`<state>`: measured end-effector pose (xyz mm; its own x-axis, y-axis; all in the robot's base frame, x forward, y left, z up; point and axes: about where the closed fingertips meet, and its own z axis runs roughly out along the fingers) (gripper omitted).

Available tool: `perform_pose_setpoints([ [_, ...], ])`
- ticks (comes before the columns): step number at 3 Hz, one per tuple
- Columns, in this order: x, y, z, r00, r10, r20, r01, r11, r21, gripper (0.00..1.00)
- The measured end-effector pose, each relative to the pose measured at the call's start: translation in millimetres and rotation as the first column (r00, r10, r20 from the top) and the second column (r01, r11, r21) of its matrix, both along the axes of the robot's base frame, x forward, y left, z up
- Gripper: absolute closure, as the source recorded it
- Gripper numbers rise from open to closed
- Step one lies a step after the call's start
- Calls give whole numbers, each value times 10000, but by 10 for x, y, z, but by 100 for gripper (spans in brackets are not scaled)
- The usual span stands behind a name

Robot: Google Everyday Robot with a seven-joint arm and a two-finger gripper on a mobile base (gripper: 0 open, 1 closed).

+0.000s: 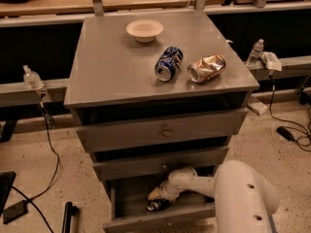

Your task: Pick redbull can from bottom drawer and place on counter

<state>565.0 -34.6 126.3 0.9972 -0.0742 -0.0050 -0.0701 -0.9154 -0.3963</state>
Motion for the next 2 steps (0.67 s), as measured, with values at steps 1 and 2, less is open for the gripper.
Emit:
perform_pose_setpoints([
  [1,-10,-18,-13,9998,-104,-146,105,9999,39,62],
  [2,-10,-21,-11,9998,-113,-151,114,9999,61,94],
])
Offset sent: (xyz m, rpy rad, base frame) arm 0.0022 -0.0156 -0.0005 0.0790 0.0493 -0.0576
